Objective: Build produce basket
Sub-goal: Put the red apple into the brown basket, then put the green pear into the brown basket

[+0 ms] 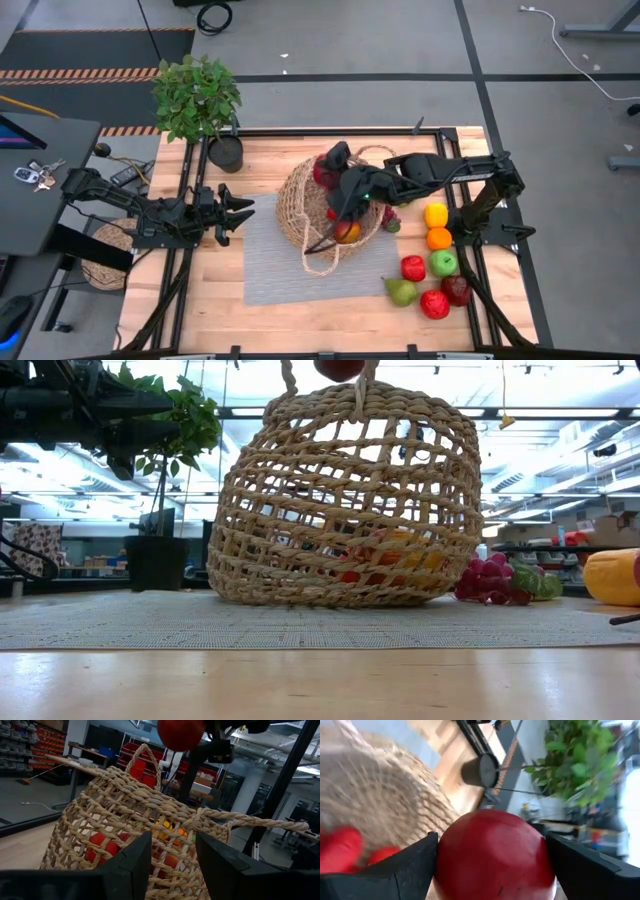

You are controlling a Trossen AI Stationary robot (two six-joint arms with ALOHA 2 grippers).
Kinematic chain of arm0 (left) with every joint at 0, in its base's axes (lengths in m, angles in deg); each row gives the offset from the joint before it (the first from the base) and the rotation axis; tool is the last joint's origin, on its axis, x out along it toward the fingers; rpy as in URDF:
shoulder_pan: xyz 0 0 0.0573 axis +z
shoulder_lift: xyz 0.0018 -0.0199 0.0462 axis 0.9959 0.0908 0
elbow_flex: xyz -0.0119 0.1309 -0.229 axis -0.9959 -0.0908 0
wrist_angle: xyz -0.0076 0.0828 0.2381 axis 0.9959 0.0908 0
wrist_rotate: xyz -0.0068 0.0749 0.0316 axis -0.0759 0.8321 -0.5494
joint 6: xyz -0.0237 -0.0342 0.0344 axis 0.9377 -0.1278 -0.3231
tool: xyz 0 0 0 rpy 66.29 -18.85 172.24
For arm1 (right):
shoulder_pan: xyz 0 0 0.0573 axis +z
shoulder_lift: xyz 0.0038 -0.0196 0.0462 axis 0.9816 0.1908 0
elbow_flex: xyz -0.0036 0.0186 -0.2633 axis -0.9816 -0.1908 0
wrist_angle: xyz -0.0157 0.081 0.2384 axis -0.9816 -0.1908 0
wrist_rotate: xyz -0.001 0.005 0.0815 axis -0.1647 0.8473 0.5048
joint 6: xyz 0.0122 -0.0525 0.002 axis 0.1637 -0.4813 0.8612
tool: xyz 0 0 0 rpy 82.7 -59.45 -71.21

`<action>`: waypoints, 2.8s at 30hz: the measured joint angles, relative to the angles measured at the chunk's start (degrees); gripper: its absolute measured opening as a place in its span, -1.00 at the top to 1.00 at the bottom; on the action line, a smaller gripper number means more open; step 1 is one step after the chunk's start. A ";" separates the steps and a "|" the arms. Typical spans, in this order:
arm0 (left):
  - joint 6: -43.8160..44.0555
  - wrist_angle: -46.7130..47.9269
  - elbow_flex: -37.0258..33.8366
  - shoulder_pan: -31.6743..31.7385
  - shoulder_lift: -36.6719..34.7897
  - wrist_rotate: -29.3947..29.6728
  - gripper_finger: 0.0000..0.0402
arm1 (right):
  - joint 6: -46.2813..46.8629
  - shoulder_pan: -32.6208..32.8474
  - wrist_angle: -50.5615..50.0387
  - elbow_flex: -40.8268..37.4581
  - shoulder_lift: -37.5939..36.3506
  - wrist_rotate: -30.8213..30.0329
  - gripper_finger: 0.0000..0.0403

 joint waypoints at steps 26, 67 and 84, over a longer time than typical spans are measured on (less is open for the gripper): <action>0.00 -0.01 0.00 0.00 0.00 0.00 0.20 | -2.79 3.70 -2.08 -0.01 4.65 -11.98 -0.77; -0.02 0.01 0.02 0.00 0.00 0.00 0.20 | 90.56 -10.19 -7.09 -14.55 2.95 24.06 -0.78; 0.00 0.01 0.02 -0.02 0.00 0.00 0.20 | 80.66 -12.80 -2.10 -23.48 3.02 27.25 -0.94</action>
